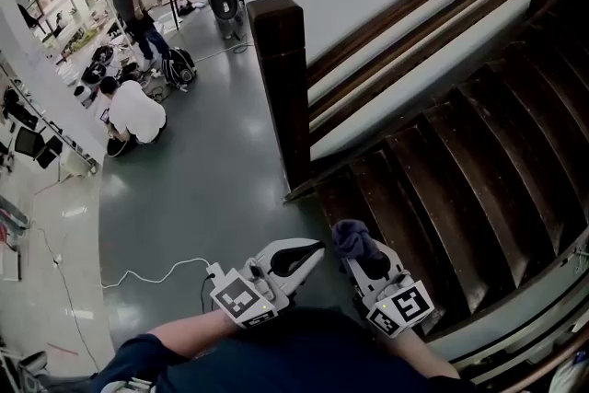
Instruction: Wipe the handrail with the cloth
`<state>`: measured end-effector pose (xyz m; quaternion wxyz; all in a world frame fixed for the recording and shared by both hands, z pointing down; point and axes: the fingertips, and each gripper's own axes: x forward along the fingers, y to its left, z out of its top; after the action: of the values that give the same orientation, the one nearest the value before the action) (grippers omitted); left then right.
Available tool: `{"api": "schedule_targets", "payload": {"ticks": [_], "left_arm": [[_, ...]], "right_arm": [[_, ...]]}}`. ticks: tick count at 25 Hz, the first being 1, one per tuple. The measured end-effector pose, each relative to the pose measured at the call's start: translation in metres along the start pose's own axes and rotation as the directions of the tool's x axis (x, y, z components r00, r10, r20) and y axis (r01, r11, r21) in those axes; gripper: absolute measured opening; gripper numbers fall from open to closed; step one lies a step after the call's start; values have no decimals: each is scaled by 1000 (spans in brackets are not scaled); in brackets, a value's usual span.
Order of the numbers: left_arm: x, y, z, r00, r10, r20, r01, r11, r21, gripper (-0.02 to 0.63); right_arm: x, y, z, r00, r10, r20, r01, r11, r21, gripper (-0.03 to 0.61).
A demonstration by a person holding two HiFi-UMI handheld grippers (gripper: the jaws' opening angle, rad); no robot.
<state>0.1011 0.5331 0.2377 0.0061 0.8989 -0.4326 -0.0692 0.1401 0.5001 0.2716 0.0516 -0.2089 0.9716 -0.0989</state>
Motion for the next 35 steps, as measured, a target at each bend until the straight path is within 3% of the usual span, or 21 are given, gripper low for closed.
{"api": "schedule_targets", "payload": {"ticks": [9, 15, 20, 30, 35], "left_arm": [[28, -3, -17, 999, 39, -2, -39, 999, -23, 2], [49, 32, -21, 999, 32, 37, -30, 999, -44, 2], [73, 99, -22, 998, -14, 54, 18, 997, -69, 2], [114, 301, 7, 988, -149, 50, 151, 988, -34, 2], [139, 361, 18, 978, -201, 48, 203, 978, -51, 2]], "right_arm": [[-10, -41, -10, 1000, 6, 7, -6, 1000, 26, 94], [10, -70, -14, 1000, -14, -14, 14, 1000, 10, 95], [62, -107, -16, 996, -73, -46, 73, 997, 1, 95], [243, -187, 9, 976, -214, -33, 215, 977, 9, 94], [309, -218, 24, 970, -245, -9, 245, 970, -3, 94]]}}
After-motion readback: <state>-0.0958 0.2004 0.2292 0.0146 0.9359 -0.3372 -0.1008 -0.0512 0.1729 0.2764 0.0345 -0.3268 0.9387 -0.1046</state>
